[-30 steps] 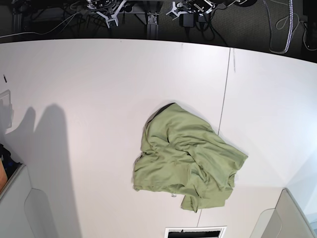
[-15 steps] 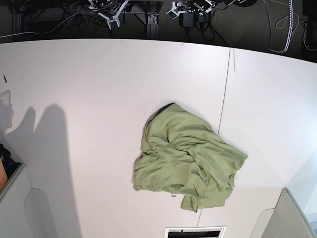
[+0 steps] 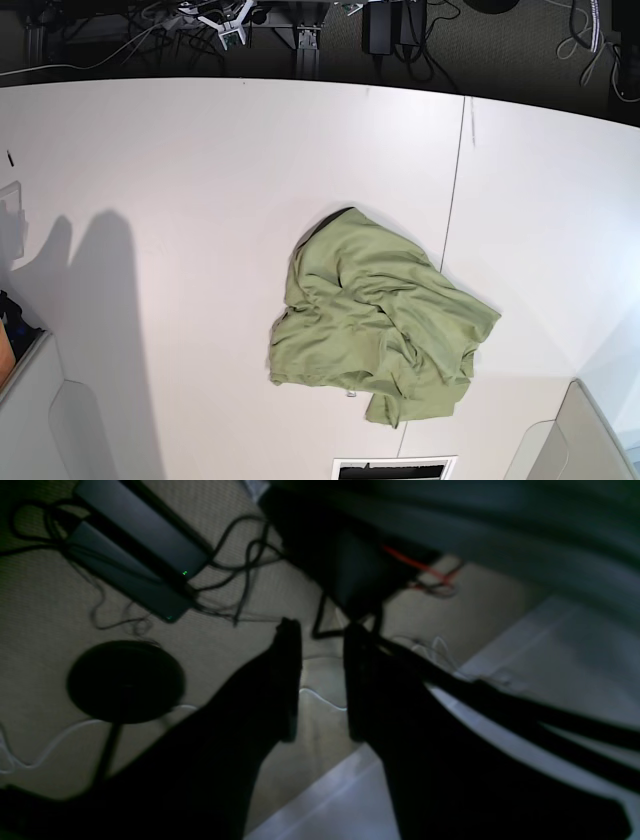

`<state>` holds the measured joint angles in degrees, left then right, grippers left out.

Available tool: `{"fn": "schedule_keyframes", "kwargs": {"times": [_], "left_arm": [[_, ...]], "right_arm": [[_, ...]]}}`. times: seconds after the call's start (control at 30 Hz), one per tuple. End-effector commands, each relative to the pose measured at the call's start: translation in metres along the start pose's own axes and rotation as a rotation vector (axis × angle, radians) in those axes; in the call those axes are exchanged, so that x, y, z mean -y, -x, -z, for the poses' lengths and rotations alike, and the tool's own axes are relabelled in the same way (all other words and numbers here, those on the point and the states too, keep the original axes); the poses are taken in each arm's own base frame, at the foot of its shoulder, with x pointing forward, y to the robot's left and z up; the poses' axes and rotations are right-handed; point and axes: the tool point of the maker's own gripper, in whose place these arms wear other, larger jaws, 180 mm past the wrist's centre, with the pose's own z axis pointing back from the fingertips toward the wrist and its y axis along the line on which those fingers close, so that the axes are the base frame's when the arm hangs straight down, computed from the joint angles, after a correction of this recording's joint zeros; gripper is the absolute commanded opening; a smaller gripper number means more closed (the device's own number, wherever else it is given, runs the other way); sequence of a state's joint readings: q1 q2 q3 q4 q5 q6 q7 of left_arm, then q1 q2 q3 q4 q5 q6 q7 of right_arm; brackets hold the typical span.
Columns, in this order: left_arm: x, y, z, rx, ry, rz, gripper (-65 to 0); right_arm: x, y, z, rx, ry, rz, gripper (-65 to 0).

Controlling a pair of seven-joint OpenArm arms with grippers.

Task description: Layout the t-shirt on the table in an organized manner, then fold the t-shirt properly

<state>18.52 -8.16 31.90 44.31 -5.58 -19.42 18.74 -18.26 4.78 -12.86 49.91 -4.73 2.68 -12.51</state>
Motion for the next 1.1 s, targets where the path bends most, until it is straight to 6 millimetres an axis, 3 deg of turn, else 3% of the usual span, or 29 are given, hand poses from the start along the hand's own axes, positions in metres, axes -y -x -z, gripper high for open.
{"fn": "schedule_keyframes", "kwargs": {"times": [0.0, 0.23, 0.57, 0.83, 1.07], "left_arm": [[0.0, -0.001, -0.005, 0.032, -0.002, -0.022, -50.1], [-0.028, -0.024, -0.065, 0.261, -0.114, -0.132, -50.0], [-0.045, -0.065, -0.177, 0.52, -0.219, -0.114, -50.0], [-0.064, -0.089, -0.249, 0.632, -0.323, 0.002, -49.9], [-0.087, -0.102, -0.284, 0.665, -0.391, 0.116, -49.9]], "right_arm": [[0.002, 0.003, -0.005, -0.001, 0.001, -0.001, -47.8], [-0.006, 0.012, -0.037, 0.031, -0.074, -0.064, -47.9], [0.0, -0.004, -0.097, 0.15, -0.083, -0.118, -47.9], [0.015, -0.064, -0.148, 0.335, -0.045, -0.222, -47.9], [0.031, -0.157, -0.178, 0.563, 0.016, -0.263, -47.8]]}}
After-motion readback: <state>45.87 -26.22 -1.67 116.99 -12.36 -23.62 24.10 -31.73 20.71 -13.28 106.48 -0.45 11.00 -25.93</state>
